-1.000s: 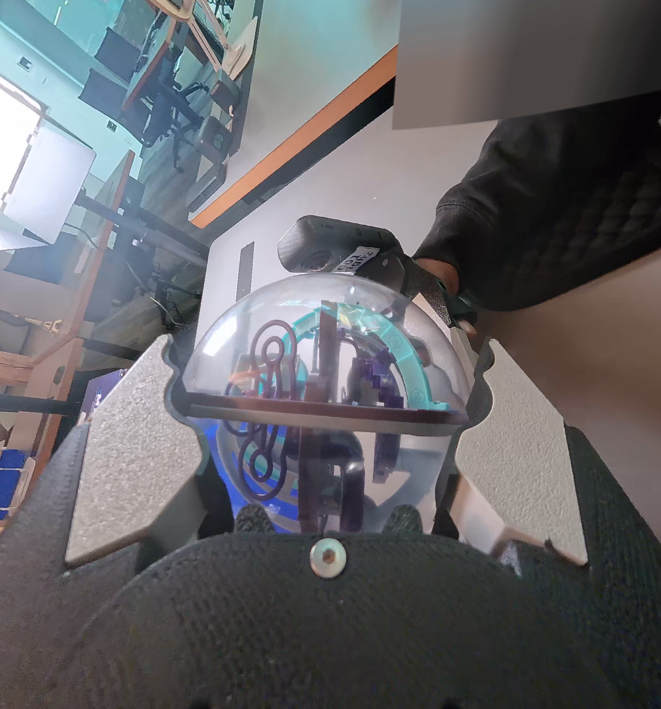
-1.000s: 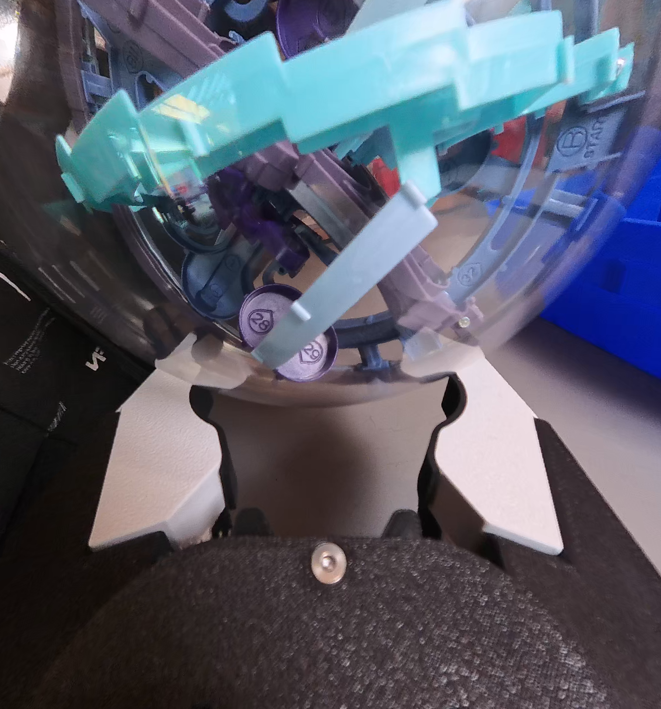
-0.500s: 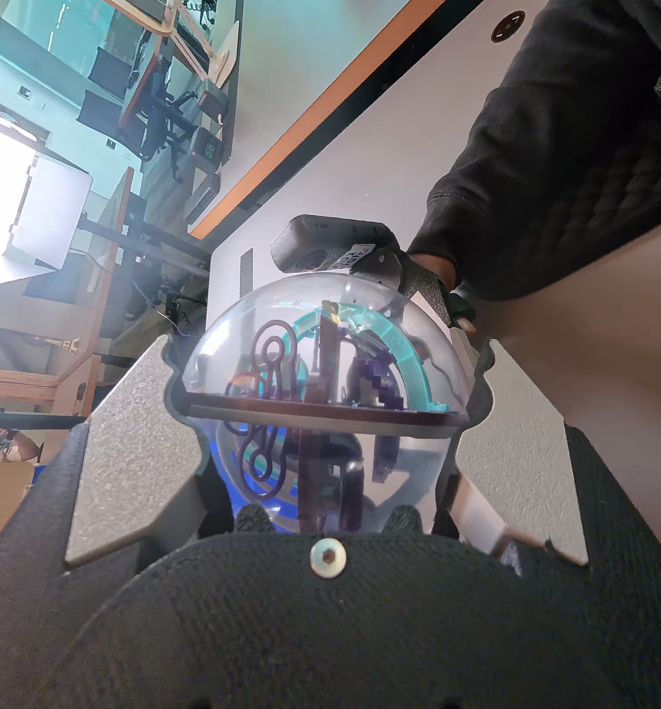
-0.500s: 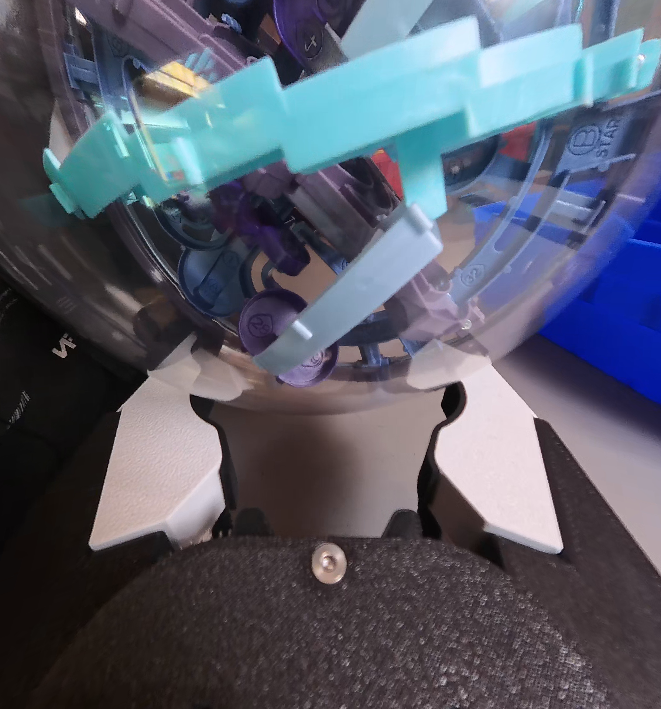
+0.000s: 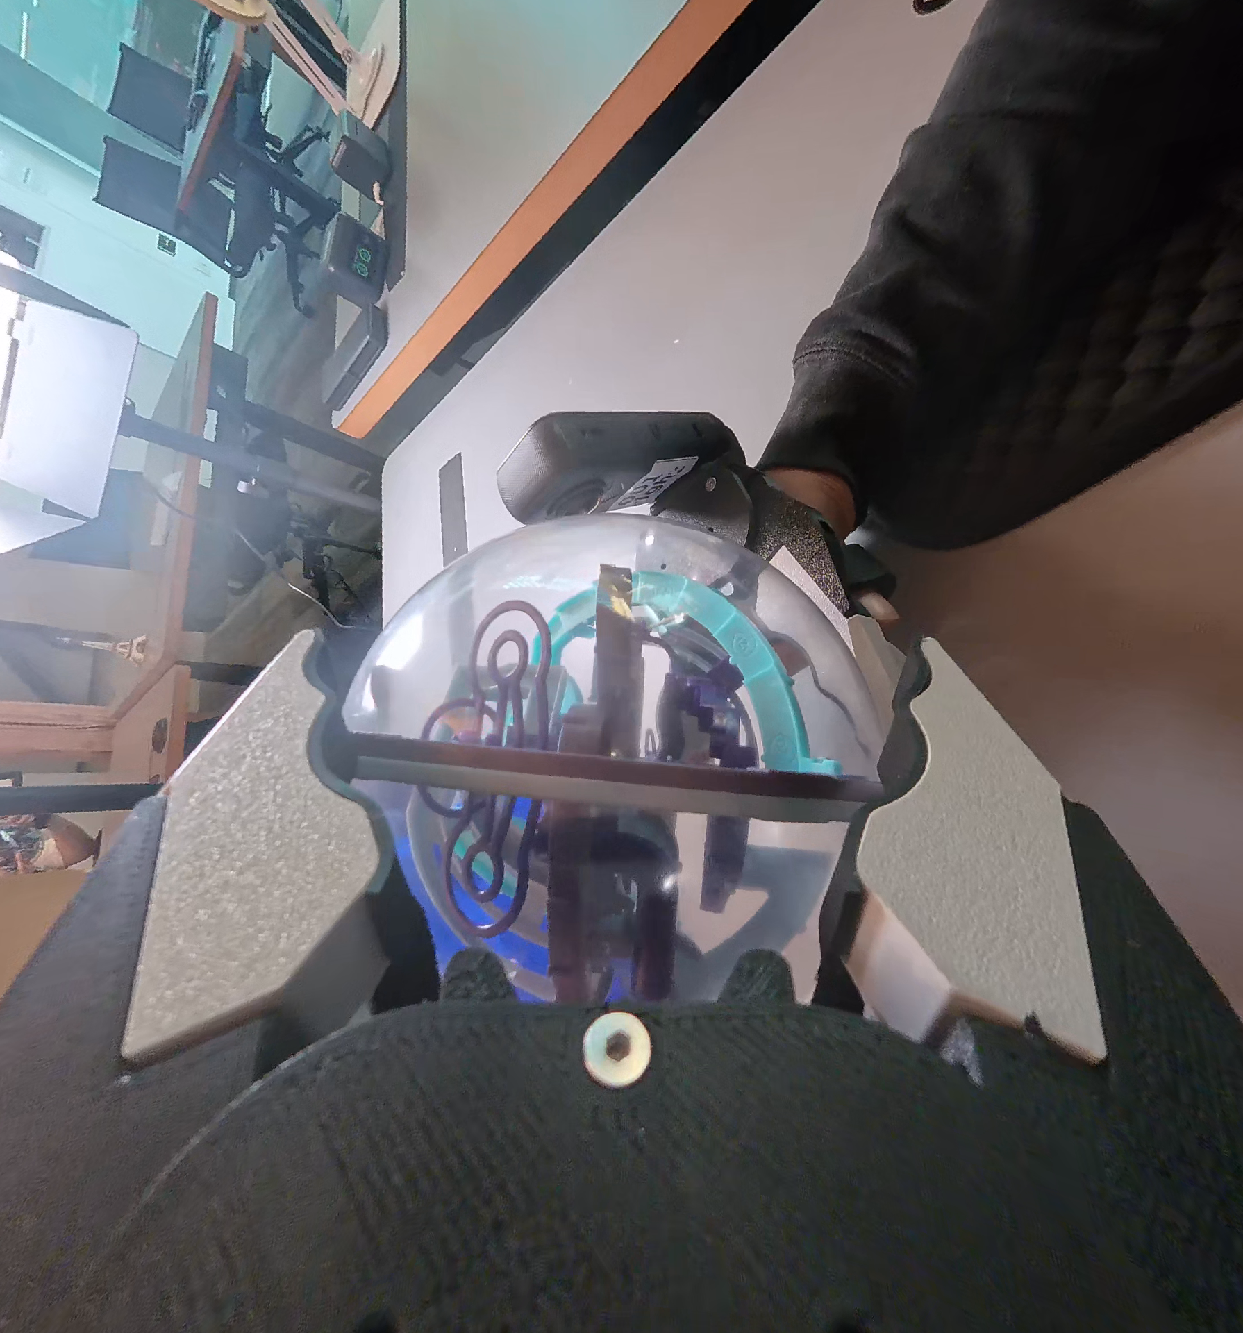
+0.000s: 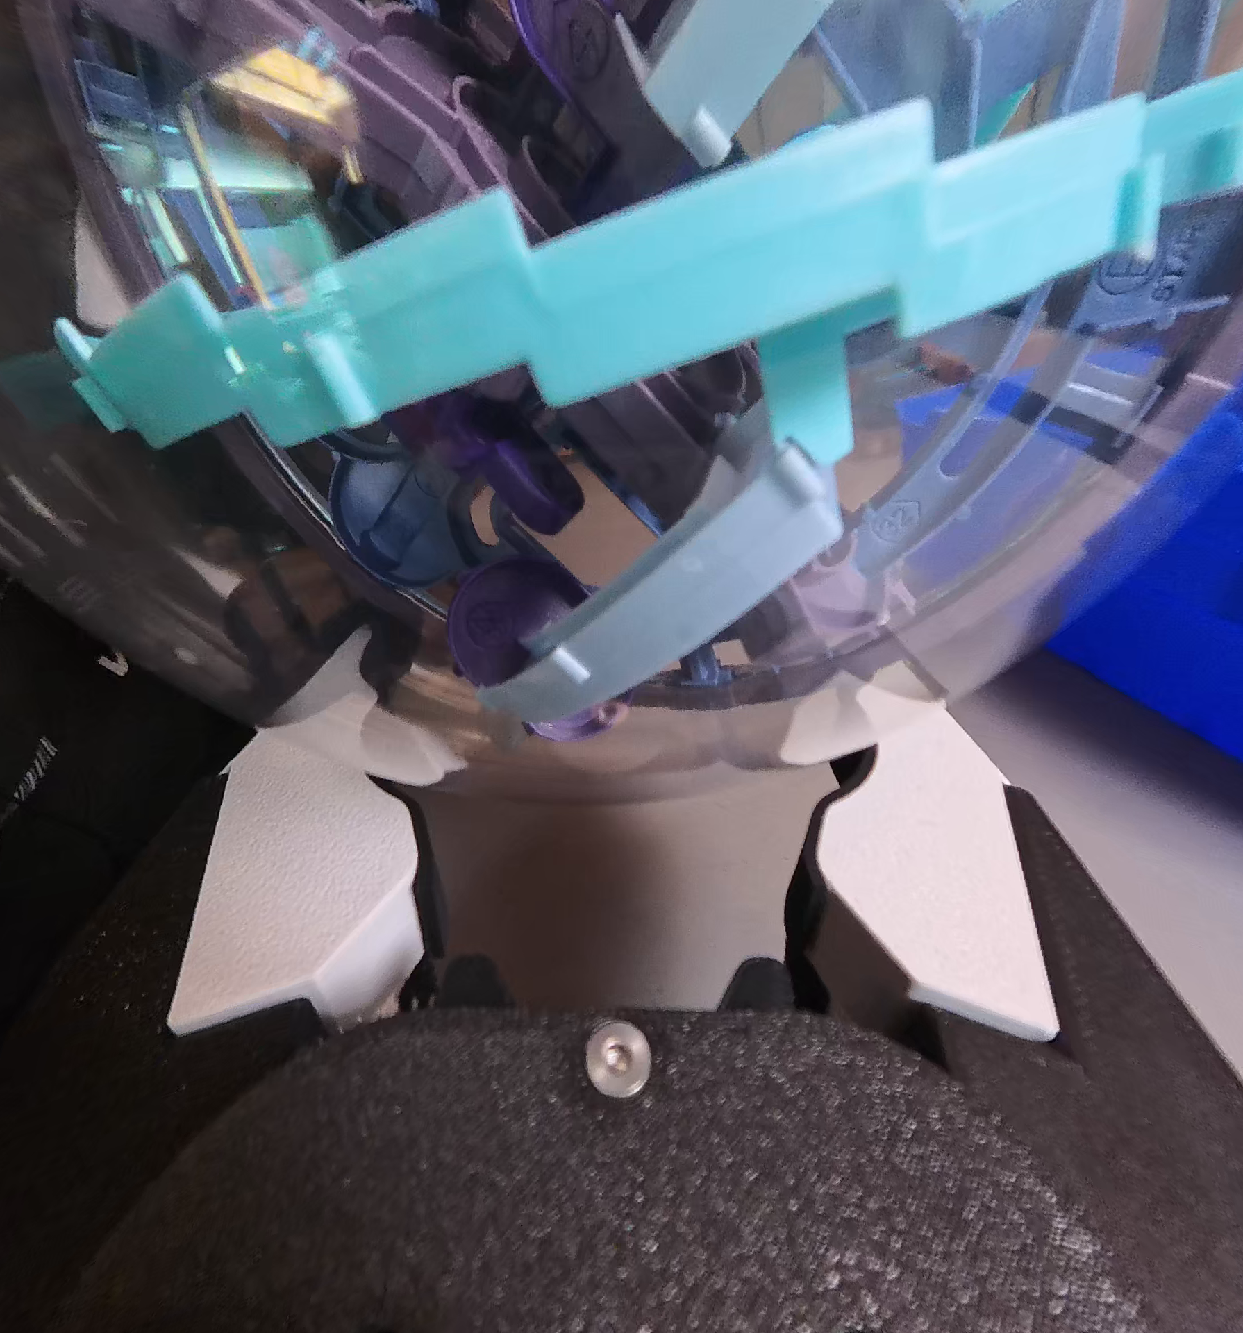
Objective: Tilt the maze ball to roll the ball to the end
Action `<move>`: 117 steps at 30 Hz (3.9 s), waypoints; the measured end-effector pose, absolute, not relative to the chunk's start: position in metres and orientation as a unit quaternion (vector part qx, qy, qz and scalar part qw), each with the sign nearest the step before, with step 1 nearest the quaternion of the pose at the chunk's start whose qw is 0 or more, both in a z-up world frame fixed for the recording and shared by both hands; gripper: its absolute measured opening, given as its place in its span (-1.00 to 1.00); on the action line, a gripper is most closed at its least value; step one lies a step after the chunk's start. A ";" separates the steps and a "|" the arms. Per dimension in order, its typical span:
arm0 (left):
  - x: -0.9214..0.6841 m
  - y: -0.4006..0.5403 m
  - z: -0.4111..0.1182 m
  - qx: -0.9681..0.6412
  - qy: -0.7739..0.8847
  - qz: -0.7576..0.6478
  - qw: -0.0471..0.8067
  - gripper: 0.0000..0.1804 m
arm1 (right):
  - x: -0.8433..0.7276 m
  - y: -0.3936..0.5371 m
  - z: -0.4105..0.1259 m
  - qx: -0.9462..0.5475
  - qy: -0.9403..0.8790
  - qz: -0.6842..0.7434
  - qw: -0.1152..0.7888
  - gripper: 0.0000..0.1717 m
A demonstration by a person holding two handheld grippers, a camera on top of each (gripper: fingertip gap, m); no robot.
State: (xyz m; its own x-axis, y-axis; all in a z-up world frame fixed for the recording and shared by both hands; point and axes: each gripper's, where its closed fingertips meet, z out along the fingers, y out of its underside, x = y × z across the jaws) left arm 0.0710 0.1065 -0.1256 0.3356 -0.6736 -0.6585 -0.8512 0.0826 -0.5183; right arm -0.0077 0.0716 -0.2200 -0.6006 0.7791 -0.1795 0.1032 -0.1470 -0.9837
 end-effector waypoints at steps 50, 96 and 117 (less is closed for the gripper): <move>0.120 0.092 -0.123 -0.660 0.639 0.219 0.328 0.66 | 0.016 0.040 -0.192 -0.294 -0.601 0.683 0.293 0.32; -0.024 0.059 -0.172 -0.662 0.178 -0.165 0.709 0.45 | -0.003 0.060 -0.198 -0.378 -0.580 0.594 0.409 0.23; -0.061 0.056 -0.212 -0.696 0.106 -0.346 0.621 0.39 | 0.012 0.087 -0.216 -0.414 -0.582 0.588 0.379 -0.20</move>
State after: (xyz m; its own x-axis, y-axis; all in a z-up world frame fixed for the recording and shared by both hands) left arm -0.0613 0.0555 -0.2118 0.7382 -0.5770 0.3495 0.2817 -0.2072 -0.9369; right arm 0.0118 0.0867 -0.2161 -0.3702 0.9278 -0.0459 0.0368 -0.0347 -0.9987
